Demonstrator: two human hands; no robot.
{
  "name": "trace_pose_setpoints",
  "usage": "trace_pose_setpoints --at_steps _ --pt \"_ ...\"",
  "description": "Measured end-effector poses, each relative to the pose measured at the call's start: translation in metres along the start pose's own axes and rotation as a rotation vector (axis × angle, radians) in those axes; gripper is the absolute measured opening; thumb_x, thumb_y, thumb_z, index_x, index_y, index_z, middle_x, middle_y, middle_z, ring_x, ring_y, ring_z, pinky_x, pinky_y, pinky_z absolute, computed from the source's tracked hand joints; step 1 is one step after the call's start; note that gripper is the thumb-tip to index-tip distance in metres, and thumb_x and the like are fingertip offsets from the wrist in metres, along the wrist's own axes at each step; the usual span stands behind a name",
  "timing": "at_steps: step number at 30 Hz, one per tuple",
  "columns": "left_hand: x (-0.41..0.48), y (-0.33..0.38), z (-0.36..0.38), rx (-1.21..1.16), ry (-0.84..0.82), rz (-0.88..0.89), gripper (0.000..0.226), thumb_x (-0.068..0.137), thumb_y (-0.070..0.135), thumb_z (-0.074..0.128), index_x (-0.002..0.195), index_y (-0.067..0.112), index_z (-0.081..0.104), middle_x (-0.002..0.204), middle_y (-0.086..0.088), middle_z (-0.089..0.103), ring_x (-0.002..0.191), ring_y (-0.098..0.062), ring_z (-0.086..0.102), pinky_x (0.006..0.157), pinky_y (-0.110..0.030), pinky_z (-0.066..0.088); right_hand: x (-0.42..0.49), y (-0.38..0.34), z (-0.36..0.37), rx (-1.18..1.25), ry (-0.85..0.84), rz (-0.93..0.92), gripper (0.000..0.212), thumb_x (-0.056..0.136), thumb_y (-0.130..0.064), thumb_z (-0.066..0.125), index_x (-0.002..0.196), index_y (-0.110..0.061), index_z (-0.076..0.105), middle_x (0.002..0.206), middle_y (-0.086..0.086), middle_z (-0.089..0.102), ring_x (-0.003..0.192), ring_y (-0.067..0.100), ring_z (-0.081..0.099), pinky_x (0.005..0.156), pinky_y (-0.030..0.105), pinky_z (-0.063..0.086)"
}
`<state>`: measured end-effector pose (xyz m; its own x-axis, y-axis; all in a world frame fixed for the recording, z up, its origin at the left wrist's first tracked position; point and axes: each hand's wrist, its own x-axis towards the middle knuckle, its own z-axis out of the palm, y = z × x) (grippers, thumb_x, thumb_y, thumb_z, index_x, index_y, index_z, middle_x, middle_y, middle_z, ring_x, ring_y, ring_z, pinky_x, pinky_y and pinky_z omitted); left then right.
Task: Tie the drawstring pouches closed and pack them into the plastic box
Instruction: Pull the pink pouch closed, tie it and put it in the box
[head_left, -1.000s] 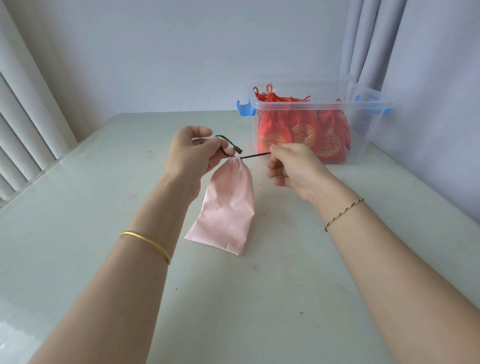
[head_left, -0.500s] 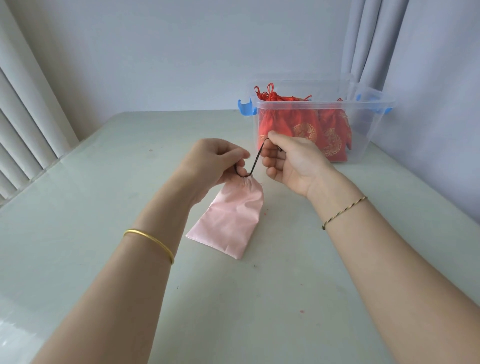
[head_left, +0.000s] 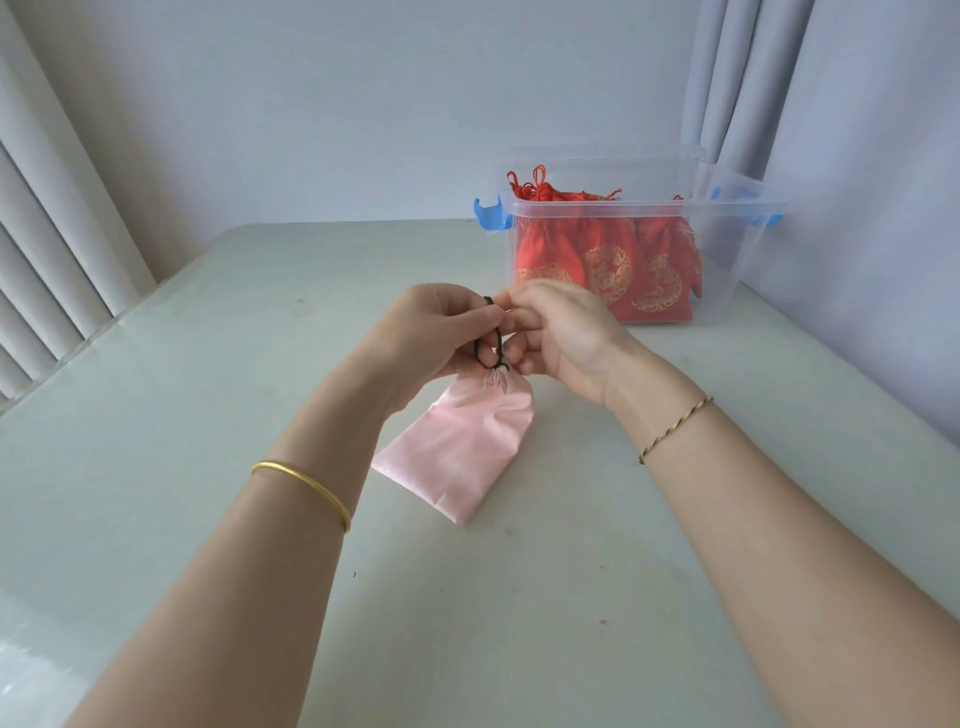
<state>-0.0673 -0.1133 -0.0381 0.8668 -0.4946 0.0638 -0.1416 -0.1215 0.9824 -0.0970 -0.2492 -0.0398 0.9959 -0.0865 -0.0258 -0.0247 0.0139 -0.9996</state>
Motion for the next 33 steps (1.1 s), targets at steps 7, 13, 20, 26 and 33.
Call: trace_pose_setpoints --at_steps 7,13,20,26,33 --pt "0.0 -0.001 0.0 -0.057 0.157 0.004 0.015 0.09 0.006 0.056 0.075 0.008 0.055 0.057 -0.007 0.057 0.043 -0.012 0.056 0.046 -0.019 0.05 -0.001 0.002 -0.004 -0.286 0.036 -0.157 0.013 0.081 0.001 0.055 0.079 -0.011 0.053 0.064 0.007 0.056 0.052 0.014 0.047 0.048 0.024 0.038" --pt "0.002 -0.003 0.0 -0.051 0.266 -0.013 0.015 0.088 0.006 0.059 0.073 0.009 0.058 0.048 -0.001 0.059 0.04 -0.011 0.058 0.04 -0.017 0.045 0.003 0.008 -0.001 -0.452 0.05 -0.366 0.024 0.072 -0.004 0.074 0.074 -0.019 0.056 0.072 0.011 0.052 0.058 0.009 0.044 0.058 0.023 0.038" --pt "0.004 -0.004 0.0 -0.032 0.338 -0.035 0.012 0.086 0.002 0.056 0.075 0.003 0.058 0.047 -0.002 0.06 0.04 -0.01 0.059 0.041 -0.019 0.048 0.002 0.008 0.003 -0.796 0.121 -0.576 0.009 0.073 -0.007 0.072 0.079 -0.011 0.067 0.058 -0.013 0.037 0.054 0.001 0.037 0.054 0.012 0.031" --pt "0.003 -0.004 -0.001 -0.005 0.365 -0.049 0.005 0.085 0.0 0.055 0.082 -0.001 0.059 0.062 -0.011 0.06 0.043 -0.009 0.06 0.046 -0.021 0.052 0.003 0.009 0.005 -1.004 0.119 -0.713 0.007 0.079 -0.01 0.065 0.083 -0.008 0.07 0.07 -0.01 0.045 0.07 0.011 0.045 0.058 0.018 0.029" --pt "0.003 0.005 -0.003 -0.025 0.222 -0.069 0.026 0.079 -0.008 0.061 0.098 0.006 0.05 0.095 -0.013 0.055 0.075 -0.021 0.062 0.077 -0.031 0.057 0.007 0.014 0.002 -0.822 0.155 -0.502 0.015 0.086 -0.009 0.054 0.077 -0.005 0.066 0.068 -0.002 0.058 0.066 0.007 0.05 0.06 0.021 0.037"
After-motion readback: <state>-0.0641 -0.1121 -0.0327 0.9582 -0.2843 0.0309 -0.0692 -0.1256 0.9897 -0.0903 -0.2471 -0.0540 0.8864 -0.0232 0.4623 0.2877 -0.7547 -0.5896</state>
